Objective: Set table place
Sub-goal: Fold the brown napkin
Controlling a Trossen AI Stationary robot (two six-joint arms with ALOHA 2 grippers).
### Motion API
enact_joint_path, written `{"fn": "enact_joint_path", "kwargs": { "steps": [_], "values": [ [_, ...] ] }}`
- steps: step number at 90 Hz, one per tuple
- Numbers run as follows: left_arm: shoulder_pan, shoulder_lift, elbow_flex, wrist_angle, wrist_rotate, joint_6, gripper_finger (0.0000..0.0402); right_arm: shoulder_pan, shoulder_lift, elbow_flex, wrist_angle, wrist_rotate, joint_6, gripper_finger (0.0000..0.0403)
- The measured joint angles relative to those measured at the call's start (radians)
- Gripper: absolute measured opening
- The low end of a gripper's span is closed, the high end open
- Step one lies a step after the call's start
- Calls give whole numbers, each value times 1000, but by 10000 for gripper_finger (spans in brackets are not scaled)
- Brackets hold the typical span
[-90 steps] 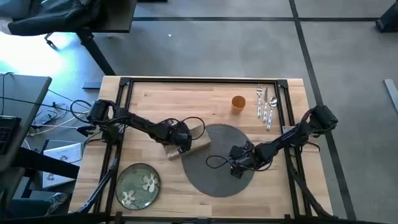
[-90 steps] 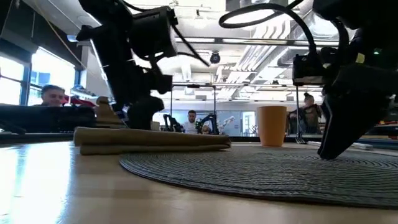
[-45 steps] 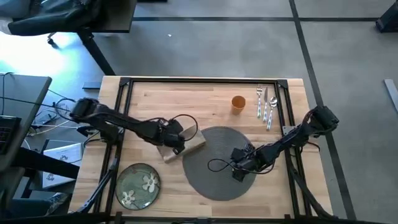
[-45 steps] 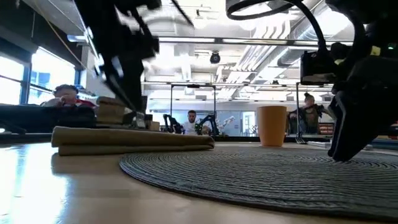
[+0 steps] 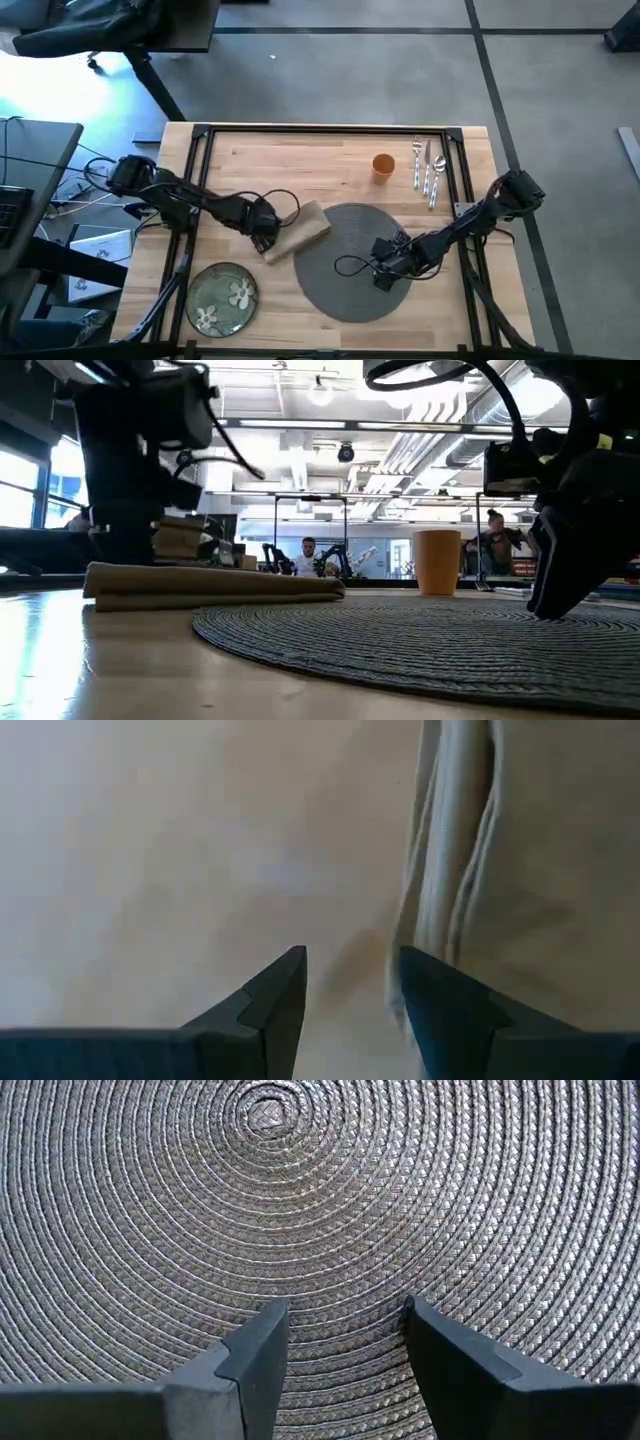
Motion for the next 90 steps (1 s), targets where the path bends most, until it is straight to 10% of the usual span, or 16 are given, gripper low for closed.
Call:
{"fn": "enact_joint_path", "kwargs": {
  "steps": [41,55,74,90],
  "values": [
    [-271,-1,46,194,264,-273,144,0,0,0,1,8,0,181],
    [-300,-13,182,-5,162,-264,138,0,0,0,0,8,-1,181],
    [-268,-30,359,50,-155,143,127,-1,0,0,1,9,-14,181],
    [-151,34,358,156,-129,466,126,-3,0,0,7,9,-28,181]
  ]
}}
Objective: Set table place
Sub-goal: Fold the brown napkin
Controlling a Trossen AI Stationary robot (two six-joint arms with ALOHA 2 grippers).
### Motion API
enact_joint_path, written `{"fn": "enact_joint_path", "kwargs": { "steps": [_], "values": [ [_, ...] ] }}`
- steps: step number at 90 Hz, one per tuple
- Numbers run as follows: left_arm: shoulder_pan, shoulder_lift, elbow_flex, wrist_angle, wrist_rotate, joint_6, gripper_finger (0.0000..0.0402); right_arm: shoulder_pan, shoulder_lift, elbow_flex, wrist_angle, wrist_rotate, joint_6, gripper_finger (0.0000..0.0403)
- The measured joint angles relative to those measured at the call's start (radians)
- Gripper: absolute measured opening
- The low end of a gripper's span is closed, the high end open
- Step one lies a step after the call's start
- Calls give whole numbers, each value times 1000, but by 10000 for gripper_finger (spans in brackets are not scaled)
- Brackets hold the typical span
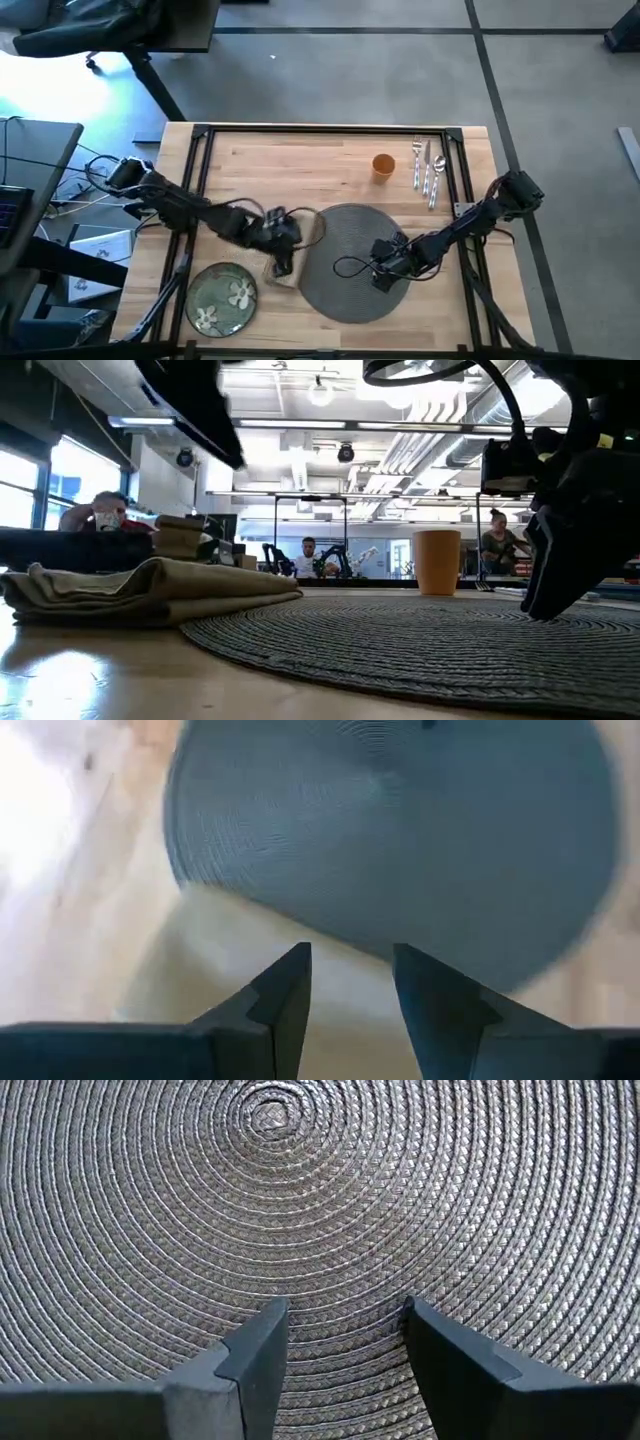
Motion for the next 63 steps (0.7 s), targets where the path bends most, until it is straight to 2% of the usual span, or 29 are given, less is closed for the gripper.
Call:
{"fn": "enact_joint_path", "kwargs": {
  "steps": [14,23,32,46,63],
  "values": [
    [65,122,-15,16,82,150,126,0,0,0,1,0,0,181],
    [80,196,-25,10,137,161,126,0,0,0,3,0,0,181],
    [79,238,-30,-3,146,160,126,2,0,0,3,1,0,181],
    [78,260,-26,-76,145,100,126,2,0,0,3,1,1,181],
    [78,237,-30,-182,83,-46,126,2,0,0,1,1,27,181]
  ]
}}
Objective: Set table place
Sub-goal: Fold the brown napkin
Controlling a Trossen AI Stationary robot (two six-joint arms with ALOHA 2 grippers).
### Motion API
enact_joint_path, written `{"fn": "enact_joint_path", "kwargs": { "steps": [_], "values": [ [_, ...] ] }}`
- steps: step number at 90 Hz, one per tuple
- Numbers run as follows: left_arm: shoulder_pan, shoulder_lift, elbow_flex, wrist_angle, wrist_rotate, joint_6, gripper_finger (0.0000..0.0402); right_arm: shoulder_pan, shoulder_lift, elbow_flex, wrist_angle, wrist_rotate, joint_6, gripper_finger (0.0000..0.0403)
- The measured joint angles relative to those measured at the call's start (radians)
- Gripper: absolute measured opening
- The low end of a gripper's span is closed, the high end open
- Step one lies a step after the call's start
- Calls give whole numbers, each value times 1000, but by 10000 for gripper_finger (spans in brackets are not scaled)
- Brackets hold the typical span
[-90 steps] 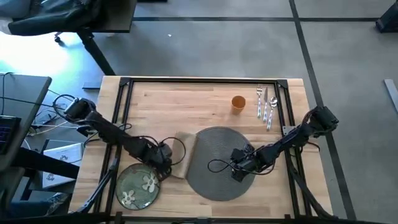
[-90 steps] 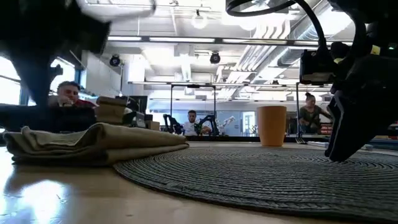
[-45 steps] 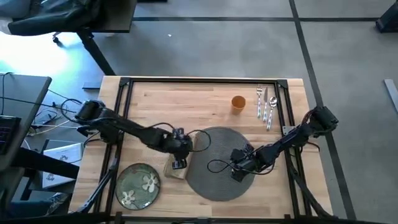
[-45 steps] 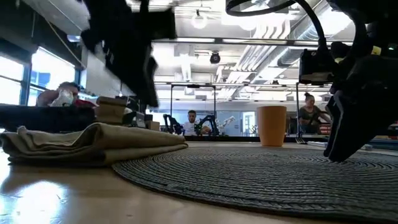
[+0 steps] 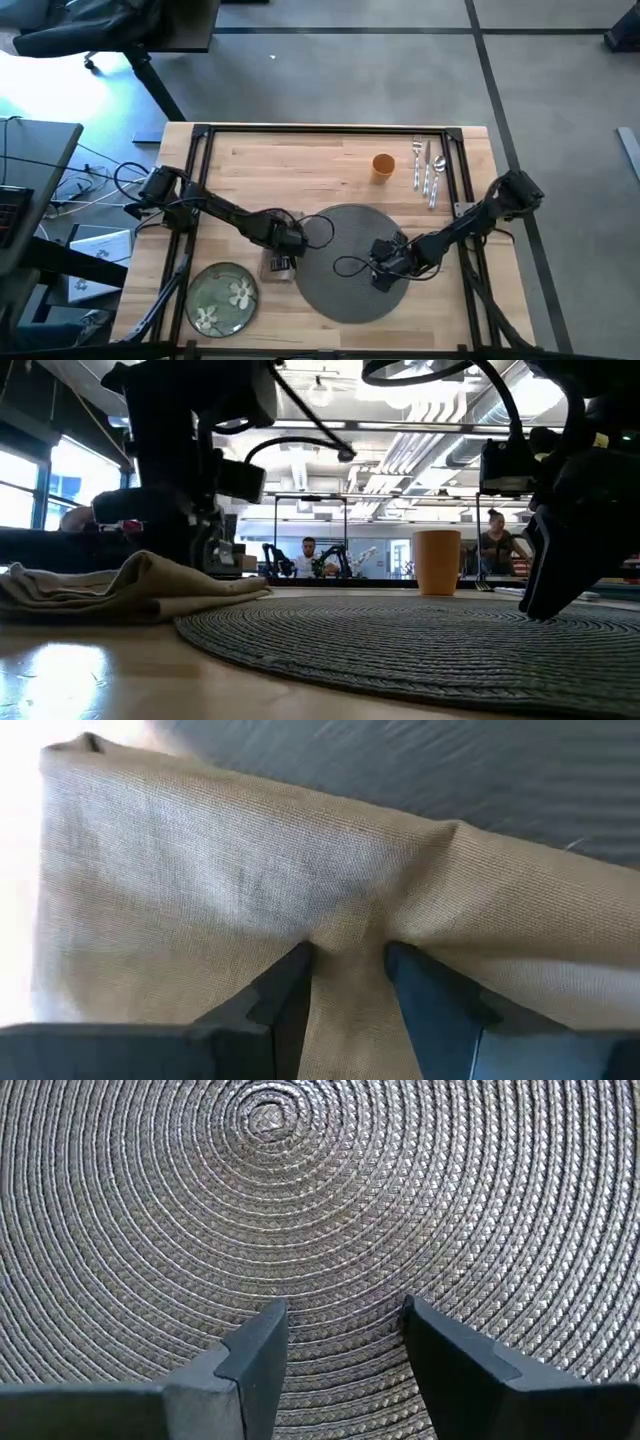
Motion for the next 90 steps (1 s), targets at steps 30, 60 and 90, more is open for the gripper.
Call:
{"fn": "enact_joint_path", "kwargs": {
  "steps": [30,60,90],
  "values": [
    [-67,-9,0,12,7,-119,126,0,0,0,-1,0,0,181],
    [-110,-10,0,-61,-21,-193,126,0,0,0,-3,0,-5,181],
    [-137,-11,84,-70,-19,-150,126,0,-20,-2,-11,-9,0,181]
  ]
}}
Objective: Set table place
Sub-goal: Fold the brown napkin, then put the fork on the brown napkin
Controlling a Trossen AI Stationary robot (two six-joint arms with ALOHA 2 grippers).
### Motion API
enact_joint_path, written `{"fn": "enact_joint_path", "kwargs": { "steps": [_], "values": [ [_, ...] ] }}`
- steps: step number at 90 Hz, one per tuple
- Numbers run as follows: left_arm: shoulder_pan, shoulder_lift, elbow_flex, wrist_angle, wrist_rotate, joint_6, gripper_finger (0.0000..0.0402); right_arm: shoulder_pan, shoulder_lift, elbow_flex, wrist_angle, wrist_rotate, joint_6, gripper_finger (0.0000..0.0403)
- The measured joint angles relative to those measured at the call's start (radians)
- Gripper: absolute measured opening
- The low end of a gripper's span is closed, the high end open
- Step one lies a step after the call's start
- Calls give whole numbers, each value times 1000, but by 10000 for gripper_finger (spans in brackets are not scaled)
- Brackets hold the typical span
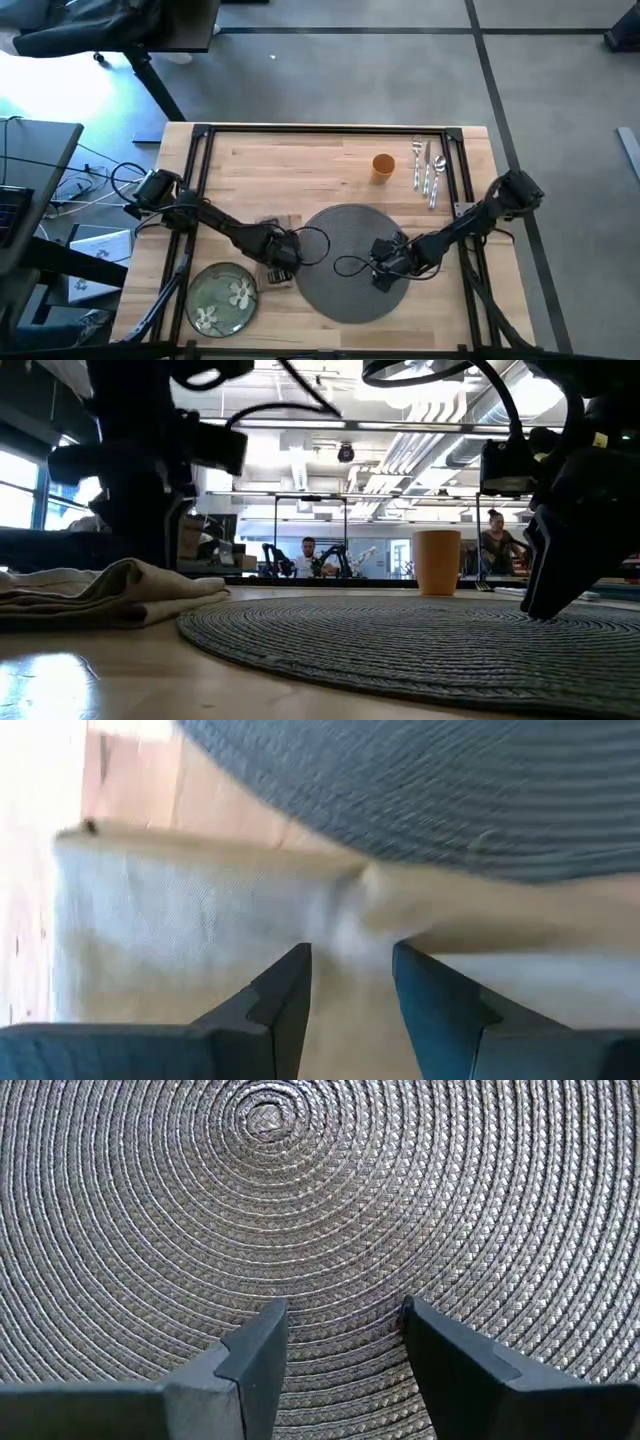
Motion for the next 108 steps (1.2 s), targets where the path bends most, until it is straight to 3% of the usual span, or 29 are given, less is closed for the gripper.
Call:
{"fn": "enact_joint_path", "kwargs": {
  "steps": [23,36,59,83,108],
  "values": [
    [-23,-99,45,-26,-18,-2,126,-7,-132,68,-177,-16,-7,181],
    [-33,-208,35,-12,-81,-35,126,-32,-246,119,-360,54,5,181],
    [9,-347,-62,21,-161,-84,127,-167,-429,112,-613,171,161,181],
    [76,-373,-156,174,-143,-52,127,-466,-489,103,-823,251,178,182],
    [76,-373,-160,197,-145,-6,127,-805,-450,103,-720,239,-70,181]
  ]
}}
